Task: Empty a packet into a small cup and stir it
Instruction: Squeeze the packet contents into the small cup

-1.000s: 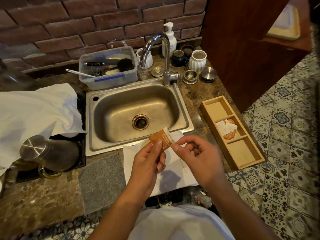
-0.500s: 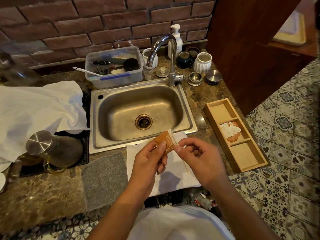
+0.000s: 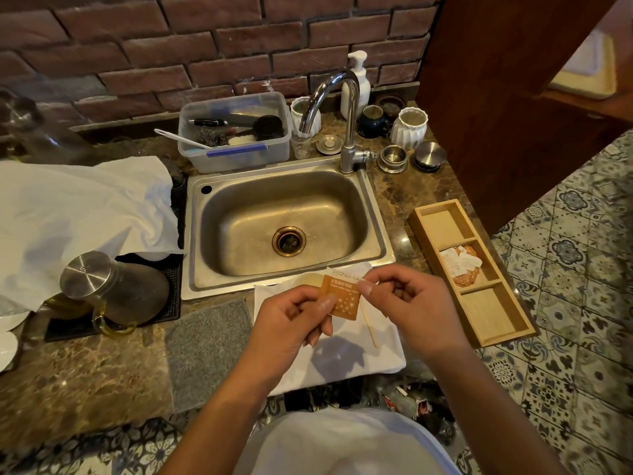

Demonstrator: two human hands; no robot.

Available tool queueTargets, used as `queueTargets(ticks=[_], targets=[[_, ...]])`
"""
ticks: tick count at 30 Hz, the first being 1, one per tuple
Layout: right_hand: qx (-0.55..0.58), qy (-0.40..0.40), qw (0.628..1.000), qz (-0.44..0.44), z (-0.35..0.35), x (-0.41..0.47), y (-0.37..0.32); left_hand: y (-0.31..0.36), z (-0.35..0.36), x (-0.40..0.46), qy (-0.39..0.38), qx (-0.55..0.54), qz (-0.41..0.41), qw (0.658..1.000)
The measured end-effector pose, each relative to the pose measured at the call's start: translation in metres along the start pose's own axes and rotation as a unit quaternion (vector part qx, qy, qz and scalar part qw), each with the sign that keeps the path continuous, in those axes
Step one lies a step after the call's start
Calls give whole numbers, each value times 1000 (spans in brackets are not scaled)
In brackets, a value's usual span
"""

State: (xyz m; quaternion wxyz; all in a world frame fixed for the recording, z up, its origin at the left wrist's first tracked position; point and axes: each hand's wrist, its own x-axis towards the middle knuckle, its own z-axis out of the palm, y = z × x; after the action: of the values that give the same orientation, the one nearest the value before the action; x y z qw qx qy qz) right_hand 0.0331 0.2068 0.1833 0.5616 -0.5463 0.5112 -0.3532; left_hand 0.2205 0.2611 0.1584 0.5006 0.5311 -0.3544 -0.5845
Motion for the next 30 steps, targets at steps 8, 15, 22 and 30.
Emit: queueTargets(ticks=[8,15,22,30], targets=[[-10,-45,999,18,15,-2,2,0,0,-2,74,-17,15,997],[-28,-80,996,11,24,1,7,-4,-5,-5,86,15,17,996],[-76,-107,991,17,23,11,21,-11,-9,-2,77,38,-13,996],[-121,-108,985,66,32,20,48,-37,-19,7,96,70,-63,991]])
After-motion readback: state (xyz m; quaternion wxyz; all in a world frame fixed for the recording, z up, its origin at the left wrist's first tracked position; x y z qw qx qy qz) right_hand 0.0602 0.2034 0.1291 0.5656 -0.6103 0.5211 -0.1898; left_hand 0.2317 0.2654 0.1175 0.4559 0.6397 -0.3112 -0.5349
